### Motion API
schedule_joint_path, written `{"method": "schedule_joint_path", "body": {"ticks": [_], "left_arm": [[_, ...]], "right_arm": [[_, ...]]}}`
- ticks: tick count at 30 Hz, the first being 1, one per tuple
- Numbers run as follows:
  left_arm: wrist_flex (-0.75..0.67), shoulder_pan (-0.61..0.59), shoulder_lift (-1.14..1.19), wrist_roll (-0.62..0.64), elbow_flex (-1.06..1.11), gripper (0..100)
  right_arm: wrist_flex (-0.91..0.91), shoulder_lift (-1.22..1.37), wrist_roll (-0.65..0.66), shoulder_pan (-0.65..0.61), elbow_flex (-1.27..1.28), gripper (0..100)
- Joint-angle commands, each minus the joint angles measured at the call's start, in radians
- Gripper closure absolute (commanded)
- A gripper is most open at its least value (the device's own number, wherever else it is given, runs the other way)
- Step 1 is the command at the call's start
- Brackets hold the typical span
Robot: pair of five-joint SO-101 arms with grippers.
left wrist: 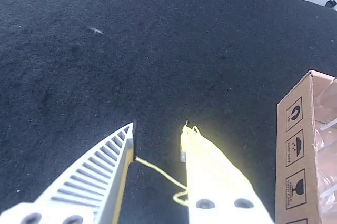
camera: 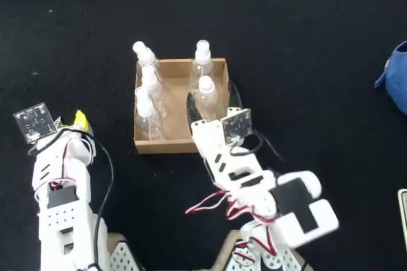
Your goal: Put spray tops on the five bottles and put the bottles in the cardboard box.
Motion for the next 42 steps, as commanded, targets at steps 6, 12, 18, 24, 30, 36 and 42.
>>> {"method": "schedule_joint_path", "body": {"ticks": [6, 12, 18, 24, 30, 36, 42], "left_arm": [[-0.018, -0.002, -0.014, 0.008, -0.010, 97], [-0.018, -0.002, -0.014, 0.008, -0.010, 97], [-0.020, 0.035, -0.014, -0.002, -0.007, 97], [-0.020, 0.038, -0.014, -0.002, -0.007, 97], [-0.020, 0.041, -0.014, -0.002, -0.007, 97], [-0.020, 0.041, -0.014, -0.002, -0.007, 97], [-0.020, 0.042, -0.014, -0.002, -0.007, 97]], "right_arm": [[-0.003, -0.216, 0.003, -0.018, 0.073, 68.1], [0.052, -0.291, 0.003, -0.020, 0.084, 68.2], [0.052, -0.371, 0.003, -0.021, 0.117, 68.3], [0.052, -0.444, 0.003, -0.021, 0.122, 68.3], [0.052, -0.555, 0.003, -0.021, 0.125, 68.3], [0.146, -0.685, 0.008, -0.021, 0.114, 68.3], [0.285, -0.924, 0.003, -0.018, 0.119, 68.3]]}}
